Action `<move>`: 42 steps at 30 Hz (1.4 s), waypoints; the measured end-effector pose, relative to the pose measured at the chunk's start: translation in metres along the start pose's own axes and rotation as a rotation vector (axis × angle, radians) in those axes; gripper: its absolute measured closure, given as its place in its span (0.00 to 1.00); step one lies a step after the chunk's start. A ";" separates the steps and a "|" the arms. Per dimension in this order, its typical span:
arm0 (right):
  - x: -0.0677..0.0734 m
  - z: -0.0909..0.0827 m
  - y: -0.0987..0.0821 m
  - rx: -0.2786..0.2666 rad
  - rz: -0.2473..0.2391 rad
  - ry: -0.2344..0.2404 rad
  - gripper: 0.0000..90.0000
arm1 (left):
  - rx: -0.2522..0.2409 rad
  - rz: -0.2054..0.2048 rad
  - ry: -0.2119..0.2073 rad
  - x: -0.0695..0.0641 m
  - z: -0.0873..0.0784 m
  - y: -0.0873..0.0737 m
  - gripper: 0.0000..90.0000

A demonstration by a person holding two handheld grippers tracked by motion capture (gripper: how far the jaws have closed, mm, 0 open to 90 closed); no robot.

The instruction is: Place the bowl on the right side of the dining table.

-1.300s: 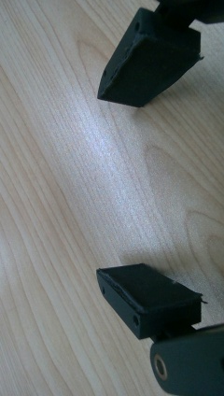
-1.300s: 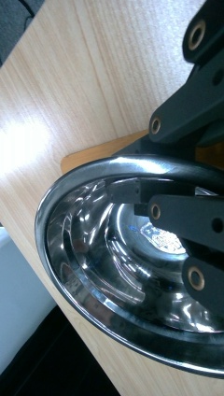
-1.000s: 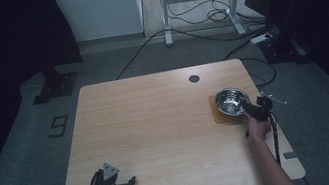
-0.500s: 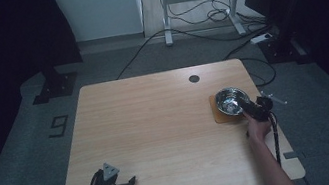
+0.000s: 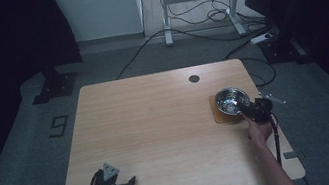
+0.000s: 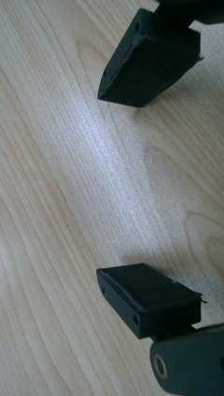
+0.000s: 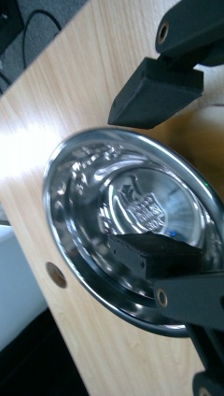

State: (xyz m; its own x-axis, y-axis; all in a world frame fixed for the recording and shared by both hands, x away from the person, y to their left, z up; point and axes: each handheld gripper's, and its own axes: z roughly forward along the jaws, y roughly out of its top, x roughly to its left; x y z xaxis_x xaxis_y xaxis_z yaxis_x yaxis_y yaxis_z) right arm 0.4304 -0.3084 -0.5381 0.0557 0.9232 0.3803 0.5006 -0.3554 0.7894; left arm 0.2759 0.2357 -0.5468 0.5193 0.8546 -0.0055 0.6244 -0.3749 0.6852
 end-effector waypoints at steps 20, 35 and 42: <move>0.023 -0.035 -0.011 0.017 -0.066 0.051 0.31 | 0.000 0.002 -0.002 -0.001 0.000 0.000 0.15; 0.053 -0.064 -0.036 0.091 -0.168 0.152 0.28 | 0.000 0.006 -0.005 -0.001 0.000 0.000 0.15; 0.055 -0.078 -0.054 0.122 -0.260 0.203 0.28 | -0.001 0.005 -0.005 -0.001 0.000 0.000 0.15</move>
State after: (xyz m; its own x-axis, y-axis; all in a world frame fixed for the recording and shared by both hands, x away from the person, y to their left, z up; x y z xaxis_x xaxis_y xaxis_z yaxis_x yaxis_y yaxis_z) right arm 0.3391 -0.2496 -0.5217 -0.2537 0.9284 0.2715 0.5759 -0.0805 0.8136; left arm 0.2751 0.2350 -0.5469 0.5253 0.8509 -0.0056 0.6214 -0.3791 0.6857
